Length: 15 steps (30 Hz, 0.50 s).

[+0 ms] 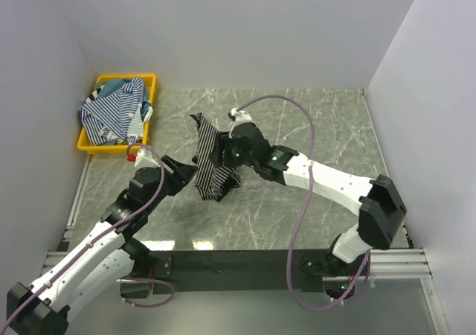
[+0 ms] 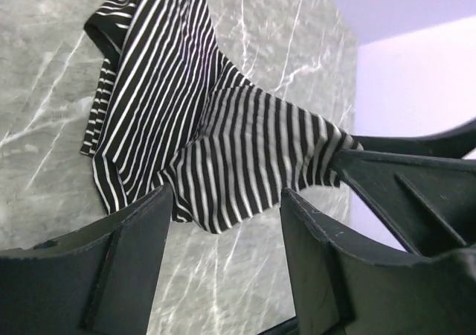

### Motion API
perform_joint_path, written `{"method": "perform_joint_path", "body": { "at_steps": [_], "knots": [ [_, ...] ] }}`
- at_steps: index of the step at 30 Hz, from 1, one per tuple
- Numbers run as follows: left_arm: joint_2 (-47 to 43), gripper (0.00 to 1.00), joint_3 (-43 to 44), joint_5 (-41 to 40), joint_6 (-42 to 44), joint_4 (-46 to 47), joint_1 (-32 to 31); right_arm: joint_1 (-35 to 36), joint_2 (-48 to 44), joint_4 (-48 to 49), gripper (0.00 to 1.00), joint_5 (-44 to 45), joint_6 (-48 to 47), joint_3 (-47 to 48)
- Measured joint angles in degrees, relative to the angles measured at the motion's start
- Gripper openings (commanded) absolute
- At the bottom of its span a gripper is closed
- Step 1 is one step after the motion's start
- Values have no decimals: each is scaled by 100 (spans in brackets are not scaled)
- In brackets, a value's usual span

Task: Fold and stack the tank tops
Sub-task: Flatten the tank top out

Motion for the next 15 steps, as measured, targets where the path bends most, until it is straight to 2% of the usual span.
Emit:
{"method": "perform_joint_path", "body": {
  "at_steps": [3, 6, 15],
  "knots": [
    [234, 67, 118, 155, 212, -11, -70, -37, -494, 61, 69, 431, 48, -518],
    [575, 69, 138, 350, 498, 111, -378, -188, -999, 205, 68, 688, 166, -1051],
    [1469, 68, 313, 540, 907, 317, -1399, -599, -1600, 446, 68, 1335, 592, -2507]
  ]
}}
